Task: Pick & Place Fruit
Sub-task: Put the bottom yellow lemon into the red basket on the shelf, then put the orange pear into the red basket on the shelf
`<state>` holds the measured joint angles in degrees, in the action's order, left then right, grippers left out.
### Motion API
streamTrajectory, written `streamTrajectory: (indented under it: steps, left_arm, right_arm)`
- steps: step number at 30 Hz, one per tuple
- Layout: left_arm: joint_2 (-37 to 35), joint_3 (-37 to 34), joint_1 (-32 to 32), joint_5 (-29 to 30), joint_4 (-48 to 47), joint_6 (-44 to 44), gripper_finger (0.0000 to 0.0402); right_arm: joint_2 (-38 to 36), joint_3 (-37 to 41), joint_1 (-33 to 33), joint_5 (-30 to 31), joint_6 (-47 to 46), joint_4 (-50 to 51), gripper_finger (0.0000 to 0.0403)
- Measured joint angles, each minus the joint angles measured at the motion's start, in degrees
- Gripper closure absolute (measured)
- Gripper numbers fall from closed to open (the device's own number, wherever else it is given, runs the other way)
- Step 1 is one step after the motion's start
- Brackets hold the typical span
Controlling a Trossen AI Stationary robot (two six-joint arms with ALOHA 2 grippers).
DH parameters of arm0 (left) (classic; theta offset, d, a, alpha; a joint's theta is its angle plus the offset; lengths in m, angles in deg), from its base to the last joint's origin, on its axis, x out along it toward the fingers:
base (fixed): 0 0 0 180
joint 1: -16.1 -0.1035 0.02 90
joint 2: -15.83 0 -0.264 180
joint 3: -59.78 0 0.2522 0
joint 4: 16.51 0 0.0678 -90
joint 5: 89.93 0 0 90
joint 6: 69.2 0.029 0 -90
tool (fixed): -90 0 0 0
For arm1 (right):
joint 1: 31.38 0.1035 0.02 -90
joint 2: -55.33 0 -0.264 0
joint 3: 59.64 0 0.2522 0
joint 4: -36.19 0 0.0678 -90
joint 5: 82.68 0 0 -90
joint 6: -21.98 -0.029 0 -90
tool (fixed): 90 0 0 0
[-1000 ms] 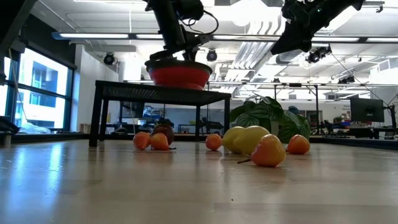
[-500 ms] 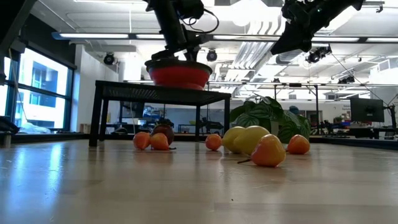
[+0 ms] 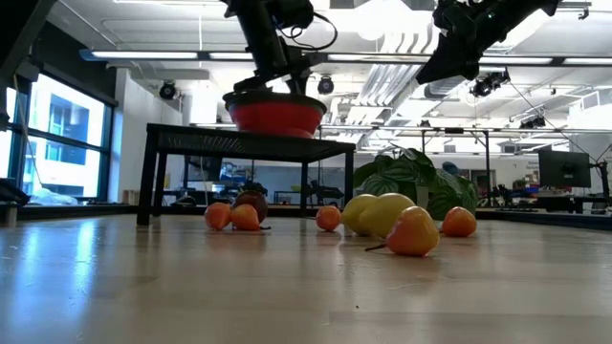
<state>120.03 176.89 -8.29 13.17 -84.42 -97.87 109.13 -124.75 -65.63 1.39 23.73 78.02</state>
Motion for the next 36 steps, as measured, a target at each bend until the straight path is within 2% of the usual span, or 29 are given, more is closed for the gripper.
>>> streamTrajectory:
  steps: [5, 21, 29, 32, 36]
  left_arm:
    - [-0.32, -0.02, -0.25, 0.0, 0.17, -0.02, 0.0095]
    - [-8.32, 0.04, -1.86, -1.64, 2.19, -1.59, 0.0094]
    - [-11.64, 4.66, -0.85, -1.63, 4.91, 0.41, 0.0094]
    - [-11.95, 6.45, 0.54, -1.45, 4.66, 2.59, 0.0105]
    - [-11.98, 8.54, 3.54, -0.46, 4.68, 4.17, 0.0145]
  right_arm:
    - [0.0, 0.0, 0.0, 0.0, 0.01, 0.0, 0.0353]
    - [0.0, 0.0, -0.02, 0.0, 0.03, -0.04, 0.0353]
    - [0.0, 0.0, 0.0, -0.02, 0.03, -0.74, 0.0353]
    - [0.0, 0.0, -0.02, 0.0, 0.03, -0.97, 0.0353]
    - [0.0, 0.01, -0.02, 0.0, 0.03, -1.4, 0.0353]
